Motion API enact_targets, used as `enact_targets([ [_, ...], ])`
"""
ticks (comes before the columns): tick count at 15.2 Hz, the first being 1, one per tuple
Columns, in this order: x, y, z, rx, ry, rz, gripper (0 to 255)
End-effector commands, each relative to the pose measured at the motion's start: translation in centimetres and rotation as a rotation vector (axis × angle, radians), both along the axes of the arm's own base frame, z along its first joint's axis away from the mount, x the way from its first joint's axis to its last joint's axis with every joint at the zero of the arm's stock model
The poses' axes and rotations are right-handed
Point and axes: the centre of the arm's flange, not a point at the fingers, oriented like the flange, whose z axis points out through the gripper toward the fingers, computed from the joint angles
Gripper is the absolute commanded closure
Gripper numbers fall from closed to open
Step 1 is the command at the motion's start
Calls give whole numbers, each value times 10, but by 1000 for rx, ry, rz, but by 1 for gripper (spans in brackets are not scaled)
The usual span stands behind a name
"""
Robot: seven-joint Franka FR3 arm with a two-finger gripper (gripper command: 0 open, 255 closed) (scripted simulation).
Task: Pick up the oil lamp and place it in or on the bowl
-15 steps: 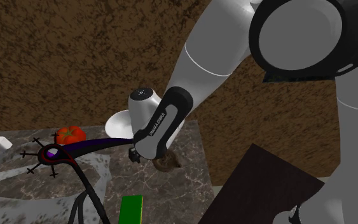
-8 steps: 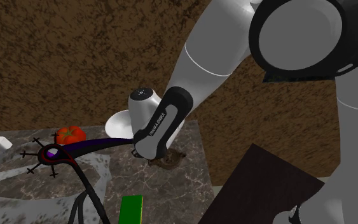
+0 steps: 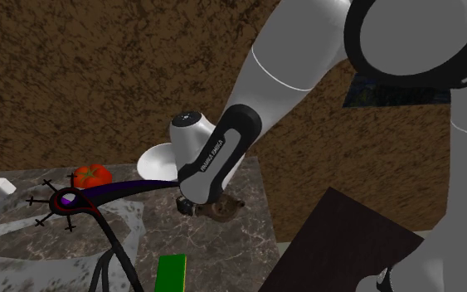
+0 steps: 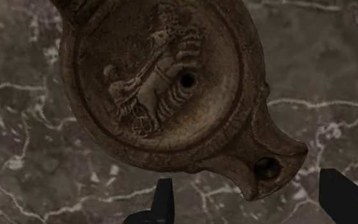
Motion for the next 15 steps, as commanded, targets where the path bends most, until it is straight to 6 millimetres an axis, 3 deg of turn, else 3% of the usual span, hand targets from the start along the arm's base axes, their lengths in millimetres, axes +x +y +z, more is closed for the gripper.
enact_targets([
  [1,-9,-7,5,-12,71,179,0],
  [6,-29,-33,26,-42,248,621,0],
  [10,-33,-56,43,-66,381,953,0],
  [15,-41,-62,19,-66,381,953,0],
])
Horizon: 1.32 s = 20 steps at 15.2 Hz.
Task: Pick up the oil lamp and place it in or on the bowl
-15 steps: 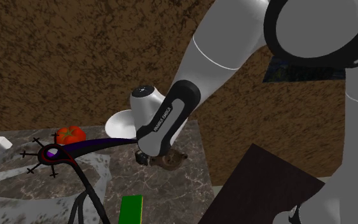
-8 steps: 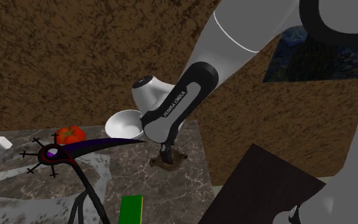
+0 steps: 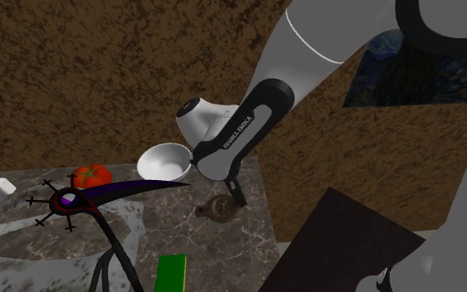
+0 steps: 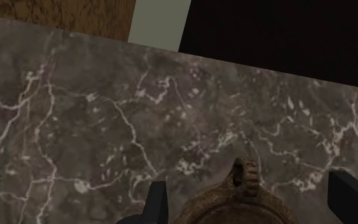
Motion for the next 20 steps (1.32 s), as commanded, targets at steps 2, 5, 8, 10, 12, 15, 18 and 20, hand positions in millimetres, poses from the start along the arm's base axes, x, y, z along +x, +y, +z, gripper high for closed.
enact_targets([
  [2,-5,-3,-16,0,1,3,0],
  [5,-6,-4,-19,0,1,3,0],
  [8,-6,-4,-19,0,1,3,0],
  [10,-6,-4,-19,0,1,3,0],
  [12,-6,-4,-19,0,1,3,255],
  [15,-6,-4,-19,0,1,3,255],
  [18,-6,-4,-19,0,1,3,255],
  [20,-6,-4,-19,0,1,3,255],
])
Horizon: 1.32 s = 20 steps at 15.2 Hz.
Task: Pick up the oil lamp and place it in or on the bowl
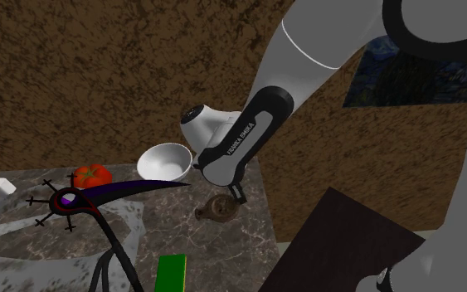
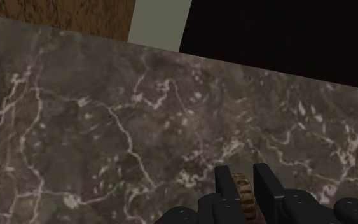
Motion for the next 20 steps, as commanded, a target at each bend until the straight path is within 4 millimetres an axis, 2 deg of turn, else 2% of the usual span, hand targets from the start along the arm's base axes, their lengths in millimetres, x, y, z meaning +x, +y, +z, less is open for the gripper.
enact_targets([
  [1,0,1,5,1,1,1,255],
  [20,0,1,105,1,1,1,255],
])
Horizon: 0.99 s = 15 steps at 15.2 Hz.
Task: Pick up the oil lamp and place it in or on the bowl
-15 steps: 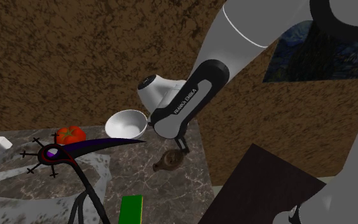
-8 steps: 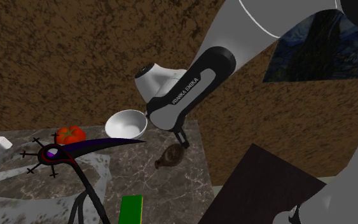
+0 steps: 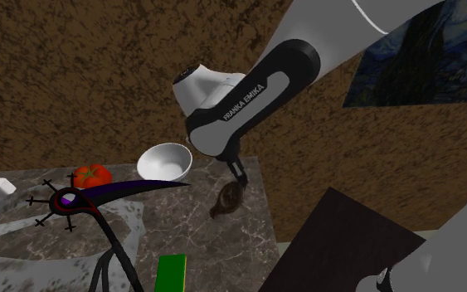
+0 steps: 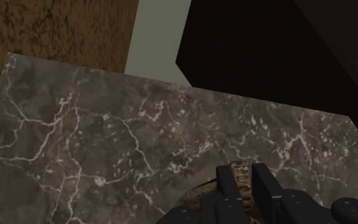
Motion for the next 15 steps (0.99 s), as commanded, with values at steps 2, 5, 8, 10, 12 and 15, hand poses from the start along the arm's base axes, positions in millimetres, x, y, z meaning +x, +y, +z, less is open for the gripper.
enact_targets([
  [2,0,0,18,0,0,0,255],
  [5,0,0,33,0,0,0,255],
  [8,0,0,49,0,0,0,255],
  [10,0,0,56,0,0,0,255],
  [12,26,2,60,0,0,0,255],
  [15,65,4,65,0,0,0,255],
])
